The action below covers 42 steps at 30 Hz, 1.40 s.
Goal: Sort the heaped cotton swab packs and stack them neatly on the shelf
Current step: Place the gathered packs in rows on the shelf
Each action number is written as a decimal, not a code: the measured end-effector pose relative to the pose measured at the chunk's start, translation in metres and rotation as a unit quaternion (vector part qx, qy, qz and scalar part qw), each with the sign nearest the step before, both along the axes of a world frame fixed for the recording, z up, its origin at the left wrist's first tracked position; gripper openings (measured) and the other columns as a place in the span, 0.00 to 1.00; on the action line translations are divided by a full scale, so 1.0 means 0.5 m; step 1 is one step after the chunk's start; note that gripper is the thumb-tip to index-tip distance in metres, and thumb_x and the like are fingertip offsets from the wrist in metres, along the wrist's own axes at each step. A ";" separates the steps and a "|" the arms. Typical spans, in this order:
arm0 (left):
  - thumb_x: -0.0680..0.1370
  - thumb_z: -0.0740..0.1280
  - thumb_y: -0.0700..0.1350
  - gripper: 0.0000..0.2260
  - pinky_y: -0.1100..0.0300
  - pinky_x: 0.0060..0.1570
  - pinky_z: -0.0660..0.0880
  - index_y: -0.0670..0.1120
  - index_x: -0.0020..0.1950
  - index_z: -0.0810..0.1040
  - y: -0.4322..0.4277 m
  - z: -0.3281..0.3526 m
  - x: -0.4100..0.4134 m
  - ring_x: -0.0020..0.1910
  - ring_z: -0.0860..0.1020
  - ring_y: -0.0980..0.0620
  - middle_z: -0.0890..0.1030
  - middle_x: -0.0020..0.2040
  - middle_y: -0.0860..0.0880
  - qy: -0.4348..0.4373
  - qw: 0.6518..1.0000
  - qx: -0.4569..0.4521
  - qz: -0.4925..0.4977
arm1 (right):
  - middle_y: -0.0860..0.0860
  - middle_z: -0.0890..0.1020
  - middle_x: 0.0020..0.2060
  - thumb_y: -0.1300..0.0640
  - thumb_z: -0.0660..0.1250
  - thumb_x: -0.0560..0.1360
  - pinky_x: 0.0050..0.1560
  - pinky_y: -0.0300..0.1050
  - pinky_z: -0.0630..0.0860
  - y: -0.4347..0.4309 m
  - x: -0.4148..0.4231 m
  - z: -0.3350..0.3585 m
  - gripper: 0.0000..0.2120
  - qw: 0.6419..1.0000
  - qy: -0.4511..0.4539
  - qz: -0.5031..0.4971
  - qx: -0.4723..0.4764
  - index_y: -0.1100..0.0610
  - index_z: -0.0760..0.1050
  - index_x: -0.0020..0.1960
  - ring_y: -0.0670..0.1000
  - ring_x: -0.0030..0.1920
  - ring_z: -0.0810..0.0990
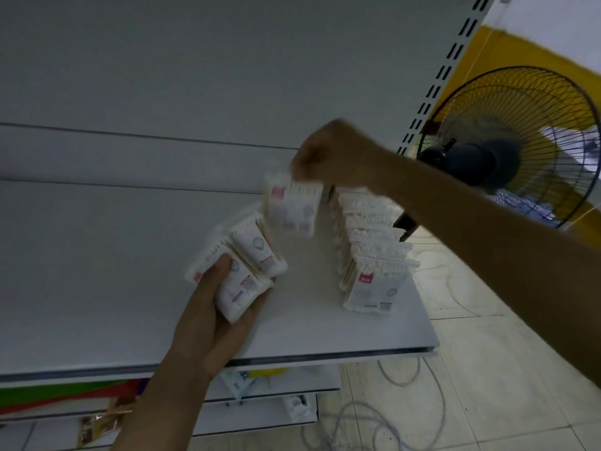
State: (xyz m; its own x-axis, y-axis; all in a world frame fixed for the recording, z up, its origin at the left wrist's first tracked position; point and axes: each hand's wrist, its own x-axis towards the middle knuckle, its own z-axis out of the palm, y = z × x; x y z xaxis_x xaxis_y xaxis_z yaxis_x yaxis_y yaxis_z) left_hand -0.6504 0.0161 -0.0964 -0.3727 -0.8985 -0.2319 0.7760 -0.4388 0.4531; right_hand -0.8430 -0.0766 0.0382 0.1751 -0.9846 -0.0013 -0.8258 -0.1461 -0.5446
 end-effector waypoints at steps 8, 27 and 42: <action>0.44 0.86 0.49 0.31 0.47 0.50 0.79 0.49 0.46 0.87 -0.001 -0.005 0.002 0.54 0.82 0.46 0.83 0.57 0.46 0.002 0.999 0.029 0.014 | 0.46 0.81 0.39 0.64 0.71 0.72 0.39 0.24 0.71 -0.032 -0.057 -0.033 0.04 0.990 0.081 -0.068 -0.097 0.57 0.80 0.42 0.41 0.37 0.77; 0.43 0.86 0.47 0.35 0.51 0.41 0.81 0.47 0.50 0.86 -0.003 -0.002 0.000 0.54 0.82 0.45 0.82 0.57 0.44 0.011 1.000 0.025 -0.005 | 0.52 0.77 0.59 0.57 0.64 0.76 0.55 0.44 0.63 -0.022 -0.025 -0.079 0.15 0.915 0.333 -0.039 -0.224 0.54 0.75 0.63 0.52 0.57 0.75; 0.44 0.86 0.45 0.40 0.51 0.42 0.81 0.45 0.56 0.81 -0.004 -0.004 0.001 0.52 0.83 0.48 0.84 0.54 0.44 0.018 0.999 0.028 -0.006 | 0.46 0.80 0.44 0.54 0.74 0.71 0.46 0.35 0.73 0.034 0.022 0.001 0.11 0.995 0.103 0.009 0.002 0.53 0.80 0.52 0.44 0.45 0.78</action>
State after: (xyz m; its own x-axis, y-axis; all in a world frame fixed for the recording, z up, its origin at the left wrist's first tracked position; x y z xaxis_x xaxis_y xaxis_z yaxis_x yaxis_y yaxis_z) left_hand -0.6501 0.0141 -0.0984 -0.3921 -0.8798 -0.2688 0.7855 -0.4723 0.3999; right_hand -0.8321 -0.0598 0.0386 0.1879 -0.9813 -0.0426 -0.9174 -0.1598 -0.3644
